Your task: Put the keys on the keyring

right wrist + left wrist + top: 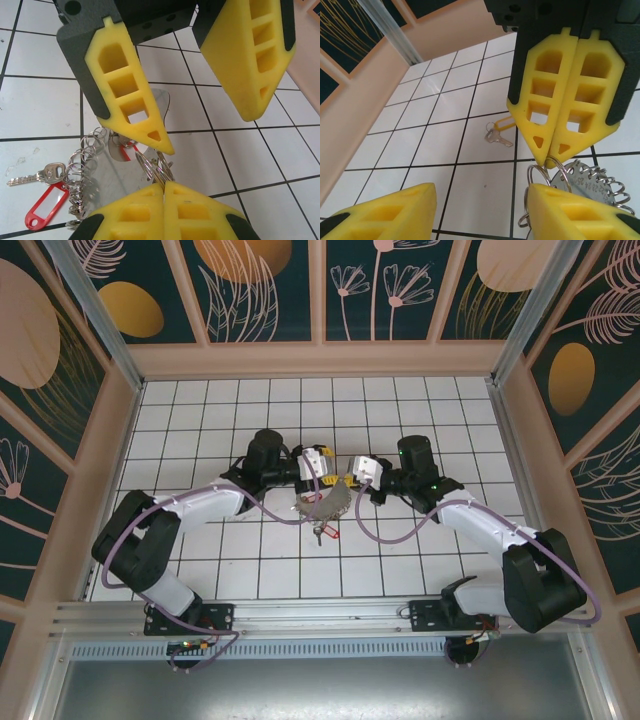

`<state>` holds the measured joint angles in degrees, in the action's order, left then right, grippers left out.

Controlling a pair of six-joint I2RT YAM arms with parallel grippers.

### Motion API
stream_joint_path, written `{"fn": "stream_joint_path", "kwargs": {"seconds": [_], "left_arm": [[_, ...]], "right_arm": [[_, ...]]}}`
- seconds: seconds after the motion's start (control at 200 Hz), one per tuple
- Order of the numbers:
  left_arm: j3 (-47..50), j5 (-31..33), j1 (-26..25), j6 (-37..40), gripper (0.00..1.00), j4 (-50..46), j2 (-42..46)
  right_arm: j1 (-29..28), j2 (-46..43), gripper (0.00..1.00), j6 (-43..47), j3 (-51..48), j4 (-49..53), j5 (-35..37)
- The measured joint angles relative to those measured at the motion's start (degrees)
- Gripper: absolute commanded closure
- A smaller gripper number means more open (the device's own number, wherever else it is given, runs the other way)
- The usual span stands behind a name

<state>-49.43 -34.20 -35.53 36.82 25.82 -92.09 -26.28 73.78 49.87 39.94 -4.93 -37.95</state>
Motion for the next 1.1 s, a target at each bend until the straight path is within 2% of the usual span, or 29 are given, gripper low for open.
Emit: {"fn": "stream_joint_path", "kwargs": {"seconds": [0.185,0.37,0.54,0.756,0.996,1.101], "left_arm": [[-0.5,-1.0,0.0,0.4,0.47,-0.5,-0.4],[0.7,-3.4,0.7,2.3,0.56,-2.5,2.1],[2.9,-5.2,0.8,2.6,0.56,-3.3,4.0],[3.5,-6.3,0.7,-1.8,0.60,-0.5,1.7],[3.5,-6.3,0.0,-4.8,0.70,2.3,-1.5],[3.5,-6.3,-0.3,-5.4,0.77,2.8,-1.5]], "right_arm": [[0.0,0.0,1.00,-1.3,-0.2,-0.5,0.6],[0.3,0.3,1.00,-3.9,-1.4,-3.1,0.9],[1.2,0.3,1.00,-6.4,-3.1,-5.4,0.7],[1.2,0.3,1.00,-8.1,-4.1,-7.0,0.3],[1.2,0.3,1.00,-9.2,-4.7,-8.8,-0.2],[1.2,0.3,1.00,-9.8,-5.2,-9.5,-0.4]]}}
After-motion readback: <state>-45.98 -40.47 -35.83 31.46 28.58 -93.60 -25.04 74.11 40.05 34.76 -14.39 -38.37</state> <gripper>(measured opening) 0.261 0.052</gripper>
